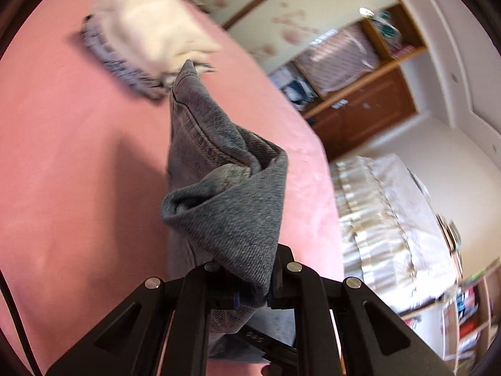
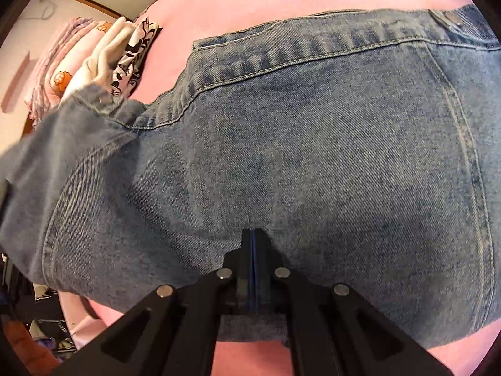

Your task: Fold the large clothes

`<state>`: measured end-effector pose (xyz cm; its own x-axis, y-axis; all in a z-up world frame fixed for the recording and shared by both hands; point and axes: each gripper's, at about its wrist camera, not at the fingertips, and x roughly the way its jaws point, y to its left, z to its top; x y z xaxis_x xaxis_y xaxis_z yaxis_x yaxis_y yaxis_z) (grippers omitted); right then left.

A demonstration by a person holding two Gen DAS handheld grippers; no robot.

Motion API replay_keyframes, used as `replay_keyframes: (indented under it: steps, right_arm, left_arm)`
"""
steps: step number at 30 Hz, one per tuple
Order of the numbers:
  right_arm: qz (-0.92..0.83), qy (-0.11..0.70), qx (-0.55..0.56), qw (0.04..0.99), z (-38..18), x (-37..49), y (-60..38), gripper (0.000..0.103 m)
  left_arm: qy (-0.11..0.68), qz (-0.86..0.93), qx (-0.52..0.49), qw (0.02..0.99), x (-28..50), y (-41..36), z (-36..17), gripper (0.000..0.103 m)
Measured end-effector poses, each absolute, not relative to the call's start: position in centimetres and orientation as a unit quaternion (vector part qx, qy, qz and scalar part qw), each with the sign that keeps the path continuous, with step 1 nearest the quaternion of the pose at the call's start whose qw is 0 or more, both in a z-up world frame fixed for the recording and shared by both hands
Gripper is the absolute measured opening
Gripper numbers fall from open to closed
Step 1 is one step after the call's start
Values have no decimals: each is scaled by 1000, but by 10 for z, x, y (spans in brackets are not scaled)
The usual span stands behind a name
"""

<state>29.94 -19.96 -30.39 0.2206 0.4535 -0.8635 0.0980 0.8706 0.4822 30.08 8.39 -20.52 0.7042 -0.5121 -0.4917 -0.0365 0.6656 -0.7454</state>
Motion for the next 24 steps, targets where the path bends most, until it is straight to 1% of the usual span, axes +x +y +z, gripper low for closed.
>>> replay_keyframes:
  steps: [7,11,15,18,21,24]
  right_arm:
    - [172,617,237,730,-300,301,-218,0]
    - [189,616,280,712,-303,299,-236,0]
    - [184,615,296,707,-306,297,-255,0]
    - [192,608,329,697,-306,293,-275,0]
    - [187,591,335,709,-295,286,-300,0]
    - [178,569,371,711,-285,279,-336,0]
  left_arm:
    - [345,-224,-319,854,289,27,-171,8]
    - [359,-271,-287,846,281,-13,-160,8]
    - [379,-304,-261,834,278,-52,-158,8]
    - [390,-320,-246,828,276,-79,-160,8]
    - [403,-333,-242,818,276,-100,-164,8]
    - [420,-341,-211,814,275,-127,-170,8]
